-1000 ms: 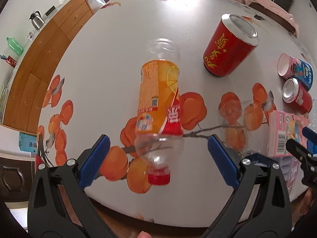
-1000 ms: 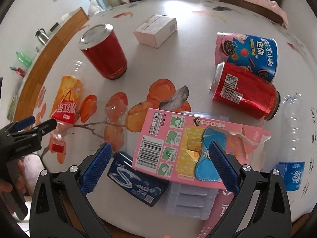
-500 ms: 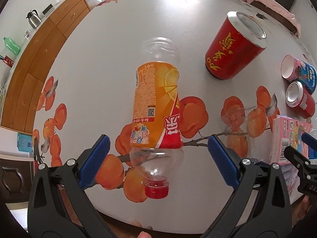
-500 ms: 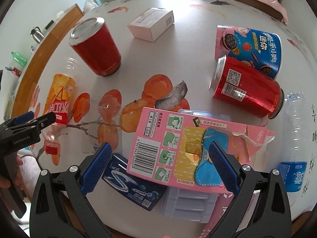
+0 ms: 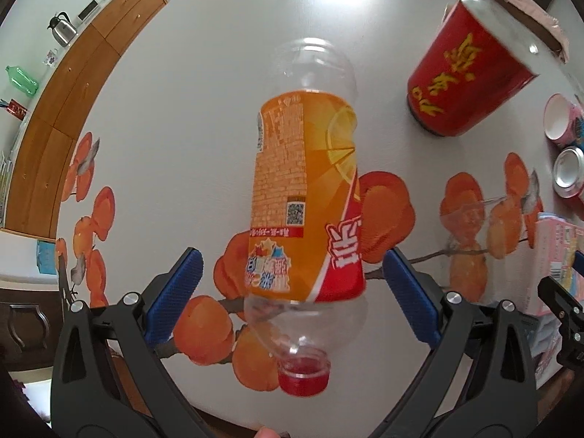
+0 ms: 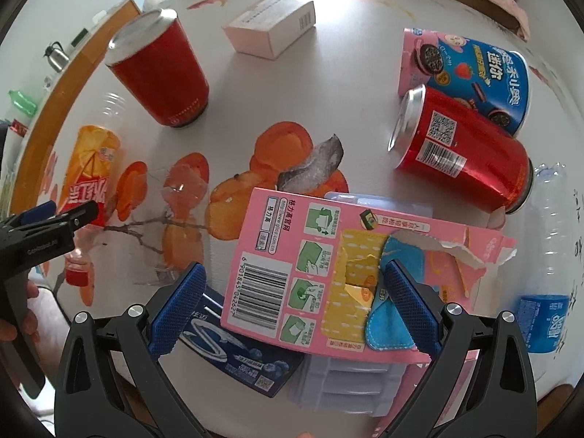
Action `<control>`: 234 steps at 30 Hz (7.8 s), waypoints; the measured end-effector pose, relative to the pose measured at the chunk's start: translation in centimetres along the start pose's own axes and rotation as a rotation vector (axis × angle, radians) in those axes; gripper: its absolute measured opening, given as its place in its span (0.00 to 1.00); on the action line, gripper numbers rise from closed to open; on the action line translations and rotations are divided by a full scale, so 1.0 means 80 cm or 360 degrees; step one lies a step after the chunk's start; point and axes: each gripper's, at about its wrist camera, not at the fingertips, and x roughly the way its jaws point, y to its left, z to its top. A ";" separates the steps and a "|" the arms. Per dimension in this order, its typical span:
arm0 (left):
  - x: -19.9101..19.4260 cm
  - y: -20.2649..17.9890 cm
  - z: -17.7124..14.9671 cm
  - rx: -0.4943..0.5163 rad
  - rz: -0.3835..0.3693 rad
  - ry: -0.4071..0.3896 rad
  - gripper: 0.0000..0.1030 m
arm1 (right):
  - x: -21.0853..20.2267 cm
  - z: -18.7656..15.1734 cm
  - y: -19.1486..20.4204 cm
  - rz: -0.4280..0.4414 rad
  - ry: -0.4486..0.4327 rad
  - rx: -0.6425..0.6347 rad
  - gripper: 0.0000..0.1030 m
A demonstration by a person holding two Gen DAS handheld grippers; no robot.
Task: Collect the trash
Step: 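Grasp the orange-labelled bottle with the left gripper while the right grasps the pink box, then lift both held items and carry them over the floor trash bin, then open both grippers to drop the bottle and pink box into the bin, then move both grippers back over the table toward the remaining trash, then grasp the clear plastic insert with the left gripper while the right grasps the white tray, then carry the clear insert and white tray over the trash bin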
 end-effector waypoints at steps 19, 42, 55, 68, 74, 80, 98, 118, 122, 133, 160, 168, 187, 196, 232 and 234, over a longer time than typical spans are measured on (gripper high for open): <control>0.025 -0.006 -0.005 -0.0017 -0.0178 0.0079 0.61 | 0.017 0.025 0.003 -0.0021 0.0016 -0.0016 0.77; -0.078 0.032 -0.051 -0.0179 -0.0290 -0.0200 0.61 | -0.143 0.020 0.007 0.0368 -0.0340 -0.0135 0.77; -0.143 0.105 -0.096 -0.0480 -0.0139 -0.0324 0.61 | -0.176 0.045 0.138 0.0589 -0.0392 -0.0597 0.77; -0.180 0.172 -0.150 -0.0761 -0.0051 -0.0403 0.61 | -0.187 0.042 0.221 0.0732 -0.0379 -0.0891 0.77; -0.198 0.220 -0.194 -0.0941 0.0009 -0.0449 0.61 | -0.191 0.027 0.293 0.0802 -0.0363 -0.1073 0.77; -0.189 0.305 -0.253 -0.1133 0.0037 -0.0443 0.61 | -0.190 -0.010 0.393 0.0882 -0.0316 -0.1245 0.77; 0.088 0.602 -0.571 -0.1736 0.0082 0.0145 0.61 | 0.146 -0.300 0.891 0.1177 0.0924 -0.1468 0.77; 0.415 0.695 -0.744 -0.2390 -0.0194 0.0554 0.79 | 0.567 -0.543 0.992 0.0621 0.1588 -0.1374 0.85; 0.346 0.685 -0.726 -0.2332 -0.0149 0.0521 0.79 | 0.482 -0.485 0.991 0.0762 0.1409 -0.1445 0.85; 0.037 0.675 -0.501 -0.1570 -0.0048 0.0063 0.86 | 0.048 -0.220 0.844 0.1173 0.0512 -0.1448 0.85; -0.046 -0.003 -0.055 0.0388 -0.0683 -0.0031 0.90 | -0.092 -0.094 -0.010 0.0107 -0.0169 0.0038 0.85; -0.013 -0.099 -0.024 0.0488 -0.0475 0.0012 0.90 | -0.078 -0.090 -0.061 0.0046 -0.0198 0.0218 0.85; 0.069 -0.139 -0.004 0.0413 -0.0109 0.0127 0.92 | 0.007 -0.014 -0.053 -0.0195 -0.0064 0.0155 0.85; 0.065 -0.126 0.004 0.0423 -0.0252 0.0127 0.58 | 0.022 -0.001 -0.045 -0.0174 0.0005 0.0134 0.65; -0.124 0.162 -0.031 -0.0156 -0.0116 -0.0550 0.57 | -0.162 0.055 0.231 0.0502 -0.0424 -0.0503 0.65; -0.133 0.216 -0.049 -0.0286 -0.0069 -0.0571 0.57 | -0.159 0.055 0.277 0.0563 -0.0394 -0.0596 0.65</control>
